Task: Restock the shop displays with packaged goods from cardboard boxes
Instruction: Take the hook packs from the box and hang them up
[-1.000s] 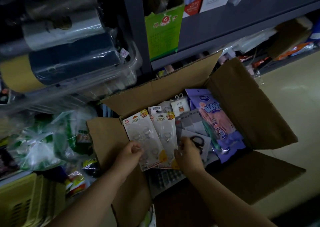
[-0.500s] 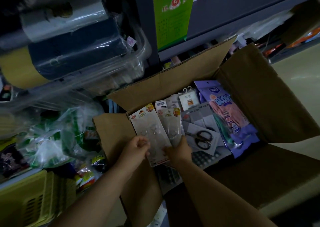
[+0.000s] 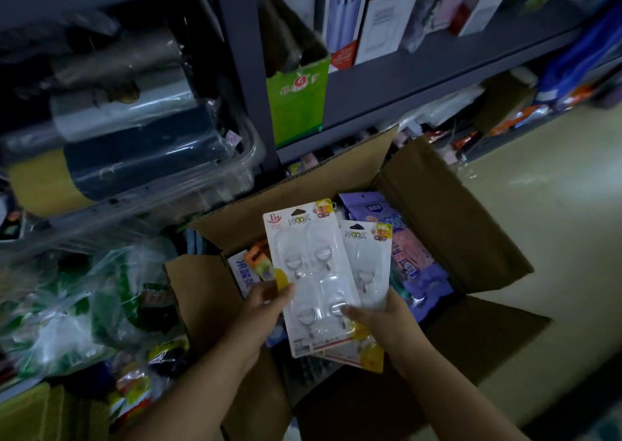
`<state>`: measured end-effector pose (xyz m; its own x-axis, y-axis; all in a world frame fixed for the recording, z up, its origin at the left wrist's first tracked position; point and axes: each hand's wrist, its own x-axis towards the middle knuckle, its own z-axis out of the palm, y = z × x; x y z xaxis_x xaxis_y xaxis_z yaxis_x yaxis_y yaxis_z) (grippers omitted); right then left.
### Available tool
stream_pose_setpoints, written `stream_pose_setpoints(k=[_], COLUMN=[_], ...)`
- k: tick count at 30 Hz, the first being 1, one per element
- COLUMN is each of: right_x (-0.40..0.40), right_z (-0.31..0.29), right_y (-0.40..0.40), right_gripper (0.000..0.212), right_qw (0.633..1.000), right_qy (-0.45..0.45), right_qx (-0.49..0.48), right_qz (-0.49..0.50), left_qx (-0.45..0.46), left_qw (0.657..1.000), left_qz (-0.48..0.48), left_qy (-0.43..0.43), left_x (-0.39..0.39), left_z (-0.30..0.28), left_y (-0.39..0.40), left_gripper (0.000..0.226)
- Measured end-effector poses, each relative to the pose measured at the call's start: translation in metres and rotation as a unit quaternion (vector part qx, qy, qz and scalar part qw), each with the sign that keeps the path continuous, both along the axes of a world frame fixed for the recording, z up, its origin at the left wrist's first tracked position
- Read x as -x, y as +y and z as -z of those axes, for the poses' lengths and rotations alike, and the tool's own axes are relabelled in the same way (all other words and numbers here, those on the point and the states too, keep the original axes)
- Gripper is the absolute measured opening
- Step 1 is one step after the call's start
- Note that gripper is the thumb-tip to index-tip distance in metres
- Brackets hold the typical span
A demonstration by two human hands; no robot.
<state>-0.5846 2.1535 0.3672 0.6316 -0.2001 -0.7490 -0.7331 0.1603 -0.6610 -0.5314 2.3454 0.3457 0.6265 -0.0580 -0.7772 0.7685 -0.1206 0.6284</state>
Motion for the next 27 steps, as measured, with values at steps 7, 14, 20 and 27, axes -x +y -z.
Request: stream_pose_setpoints(k=[7, 14, 20, 27], right_x=[0.012, 0.015, 0.014, 0.025], right_z=[-0.03, -0.055, -0.066, -0.081], right_y=[-0.023, -0.059, -0.075, -0.107], right_gripper=[0.022, 0.014, 0.015, 0.016], right_qw=[0.996, 0.989, 0.985, 0.973], right_qy=[-0.048, -0.075, -0.099, -0.125], right_qx=[0.002, 0.052, 0.048, 0.076], right_qz=[0.08, 0.115, 0.129, 0.179], left_qx=[0.122, 0.084, 0.112, 0.051], left_qw=[0.992, 0.992, 0.987, 0.977], left_qz=[-0.013, 0.057, 0.072, 0.179], left_qy=[-0.019, -0.07, -0.093, -0.101], left_x=[-0.016, -0.044, -0.051, -0.072], left_z=[-0.022, -0.044, -0.059, -0.071], left_y=[-0.032, -0.019, -0.03, -0.059], left_gripper=[0.021, 0.036, 0.035, 0.03])
